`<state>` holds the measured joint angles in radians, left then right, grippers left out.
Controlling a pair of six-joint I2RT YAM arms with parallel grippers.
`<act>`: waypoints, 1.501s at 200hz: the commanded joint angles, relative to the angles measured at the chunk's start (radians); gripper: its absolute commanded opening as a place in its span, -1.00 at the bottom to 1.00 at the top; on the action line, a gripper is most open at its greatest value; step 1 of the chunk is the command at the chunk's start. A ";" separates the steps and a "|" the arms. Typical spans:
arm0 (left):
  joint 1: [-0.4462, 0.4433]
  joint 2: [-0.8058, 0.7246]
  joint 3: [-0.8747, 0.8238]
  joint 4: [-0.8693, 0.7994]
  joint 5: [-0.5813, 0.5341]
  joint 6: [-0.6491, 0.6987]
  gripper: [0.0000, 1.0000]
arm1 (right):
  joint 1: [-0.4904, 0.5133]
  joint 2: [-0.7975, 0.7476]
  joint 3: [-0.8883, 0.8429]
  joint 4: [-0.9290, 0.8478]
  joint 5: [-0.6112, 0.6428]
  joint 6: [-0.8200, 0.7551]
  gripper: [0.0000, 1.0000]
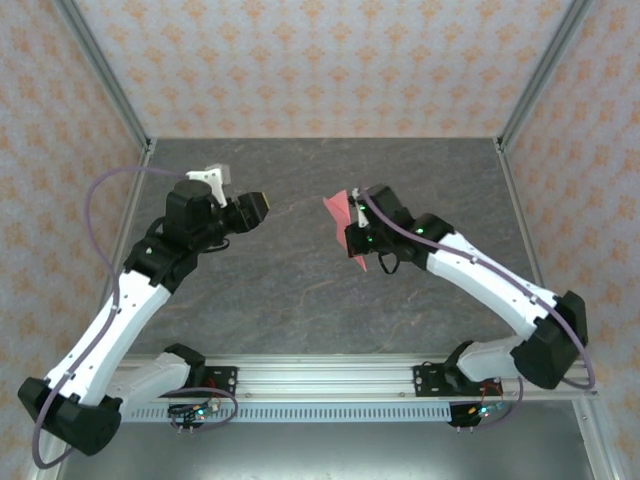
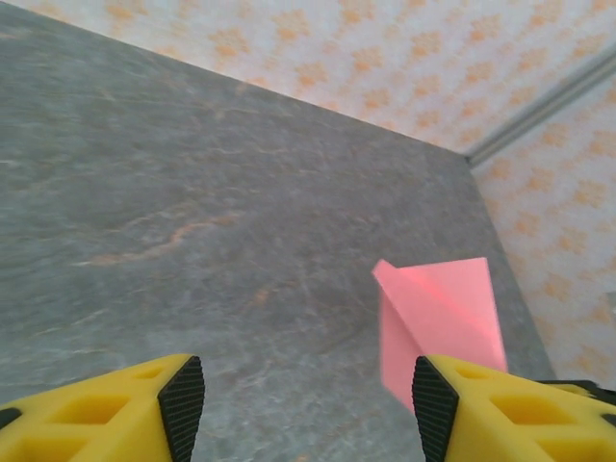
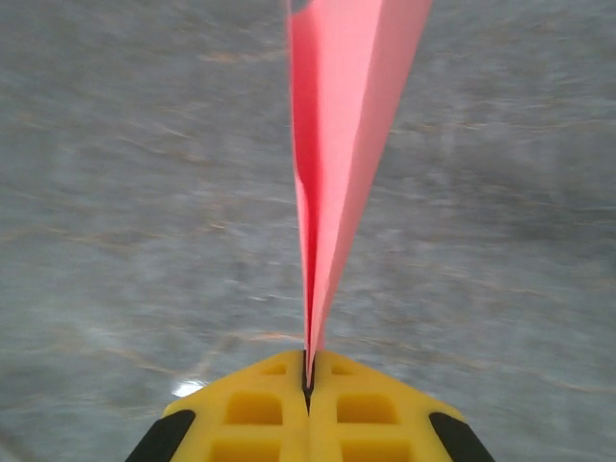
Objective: Fold a paper plane with a square sheet of paper (fold left side to right side)
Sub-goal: Turn over the paper at the center of the table.
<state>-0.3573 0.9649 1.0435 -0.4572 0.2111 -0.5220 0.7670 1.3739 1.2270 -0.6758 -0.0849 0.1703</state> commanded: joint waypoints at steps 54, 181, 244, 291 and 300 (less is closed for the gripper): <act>0.006 -0.234 -0.099 -0.053 -0.330 0.001 0.42 | 0.224 0.554 0.345 -0.520 0.821 0.030 -0.91; 0.008 -0.195 -0.129 -0.040 -0.259 -0.007 0.48 | 0.311 0.839 0.460 -0.467 0.574 0.029 -0.11; 0.007 0.004 -0.197 0.078 -0.027 -0.121 0.48 | 0.261 0.447 0.236 -0.208 0.313 0.036 0.56; -0.010 0.293 -0.206 0.330 0.273 -0.191 0.44 | 0.042 0.057 -0.082 0.085 0.103 0.127 0.88; -0.019 0.352 -0.204 0.384 0.309 -0.213 0.43 | -0.021 -0.015 -0.157 0.153 0.046 0.161 0.95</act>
<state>-0.3599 1.2175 0.8364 -0.2600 0.3420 -0.6701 0.8570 1.4998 1.2217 -0.7227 0.1246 0.2447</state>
